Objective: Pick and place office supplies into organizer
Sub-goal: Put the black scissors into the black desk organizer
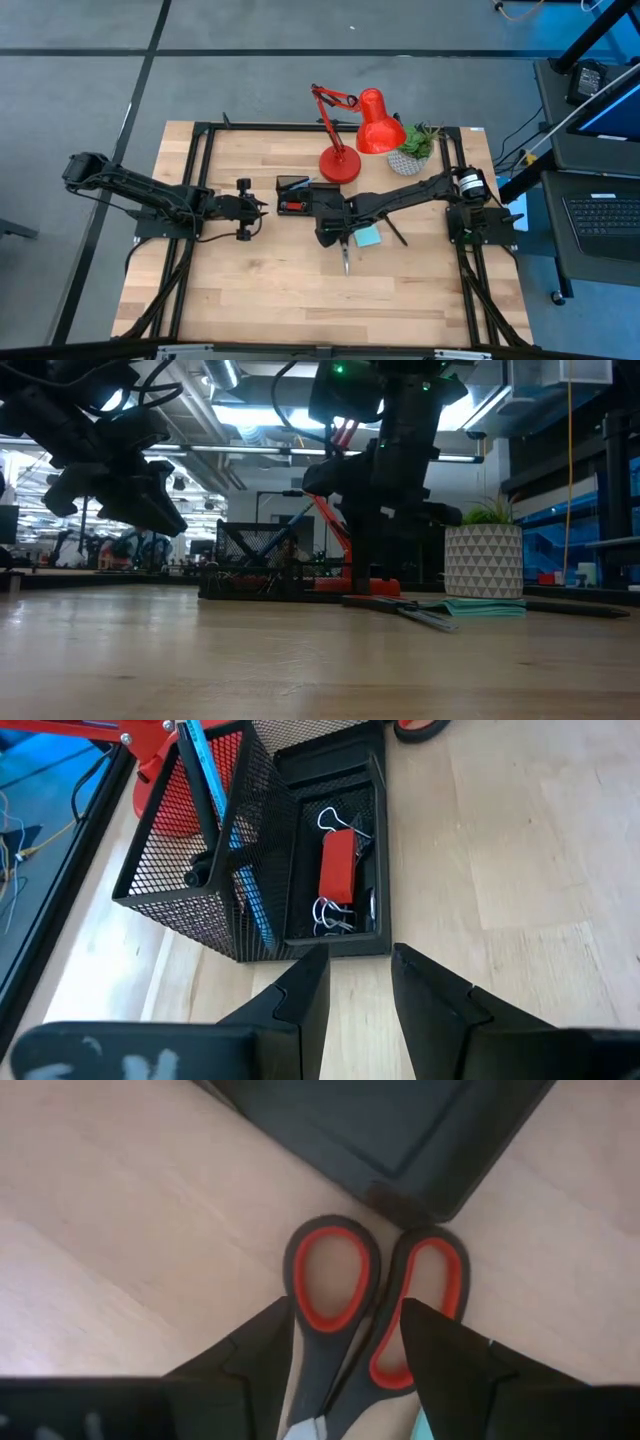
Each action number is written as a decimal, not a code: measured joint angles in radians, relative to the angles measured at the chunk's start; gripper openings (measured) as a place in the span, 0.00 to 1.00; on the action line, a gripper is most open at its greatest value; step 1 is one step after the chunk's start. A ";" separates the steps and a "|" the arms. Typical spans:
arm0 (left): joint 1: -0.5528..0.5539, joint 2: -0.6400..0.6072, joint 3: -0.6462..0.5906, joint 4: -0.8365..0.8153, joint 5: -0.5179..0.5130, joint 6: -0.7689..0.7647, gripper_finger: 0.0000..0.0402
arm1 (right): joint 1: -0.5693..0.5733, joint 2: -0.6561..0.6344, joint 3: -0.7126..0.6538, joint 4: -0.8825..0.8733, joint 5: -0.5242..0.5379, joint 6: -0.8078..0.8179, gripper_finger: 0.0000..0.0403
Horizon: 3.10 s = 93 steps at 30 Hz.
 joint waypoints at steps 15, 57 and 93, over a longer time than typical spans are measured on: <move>0.000 0.000 0.000 0.000 0.000 0.000 0.26 | -0.005 0.031 -0.005 0.016 -0.001 -0.020 0.46; 0.000 0.000 0.000 -0.005 0.000 0.000 0.26 | -0.005 0.108 -0.008 0.023 0.002 -0.029 0.43; 0.000 0.000 0.000 -0.007 0.000 0.000 0.26 | 0.000 0.123 0.116 -0.045 -0.011 -0.217 0.20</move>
